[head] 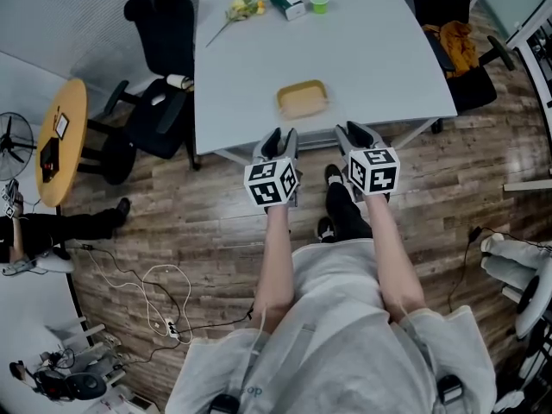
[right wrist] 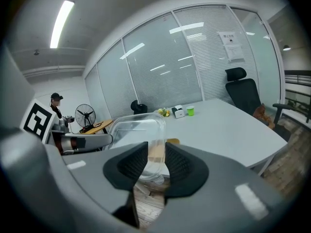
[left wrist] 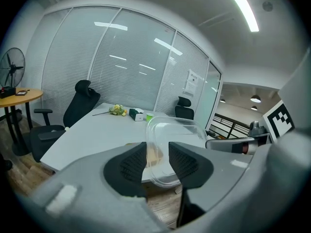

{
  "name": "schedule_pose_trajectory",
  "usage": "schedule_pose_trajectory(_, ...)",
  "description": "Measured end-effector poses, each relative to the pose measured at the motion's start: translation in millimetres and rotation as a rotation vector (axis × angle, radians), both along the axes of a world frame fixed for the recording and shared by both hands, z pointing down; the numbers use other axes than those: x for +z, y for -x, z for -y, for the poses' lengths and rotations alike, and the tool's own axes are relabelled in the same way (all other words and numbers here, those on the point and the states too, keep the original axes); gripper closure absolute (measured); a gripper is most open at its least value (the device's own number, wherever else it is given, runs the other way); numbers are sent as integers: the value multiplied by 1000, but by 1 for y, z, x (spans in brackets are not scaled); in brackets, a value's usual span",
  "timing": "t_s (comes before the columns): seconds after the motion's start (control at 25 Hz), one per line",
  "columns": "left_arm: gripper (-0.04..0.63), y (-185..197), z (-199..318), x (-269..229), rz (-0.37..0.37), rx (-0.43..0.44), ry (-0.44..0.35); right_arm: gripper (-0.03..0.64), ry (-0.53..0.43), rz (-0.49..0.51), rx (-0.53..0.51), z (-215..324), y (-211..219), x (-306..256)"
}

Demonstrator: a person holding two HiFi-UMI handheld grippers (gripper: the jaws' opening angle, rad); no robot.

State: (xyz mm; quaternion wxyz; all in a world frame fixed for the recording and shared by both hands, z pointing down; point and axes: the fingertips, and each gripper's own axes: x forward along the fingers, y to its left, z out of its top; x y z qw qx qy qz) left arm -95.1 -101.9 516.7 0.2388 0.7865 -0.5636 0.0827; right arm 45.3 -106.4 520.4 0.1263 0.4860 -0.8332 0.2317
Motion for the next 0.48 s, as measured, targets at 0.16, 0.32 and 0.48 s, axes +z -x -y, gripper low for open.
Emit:
schedule_pose_trajectory(0.16,455,-3,-6,-2,6,12,-7,508,-5,11,14,-4,-4,0)
schedule_pose_trajectory(0.32,457,2,-9,-8,10,1,-19,509,-14,18,14,-3,2,-5)
schedule_pose_trajectory(0.48,457,8,-10,-14,6,-11,-33,509,-30,18,6,-2,7,-12)
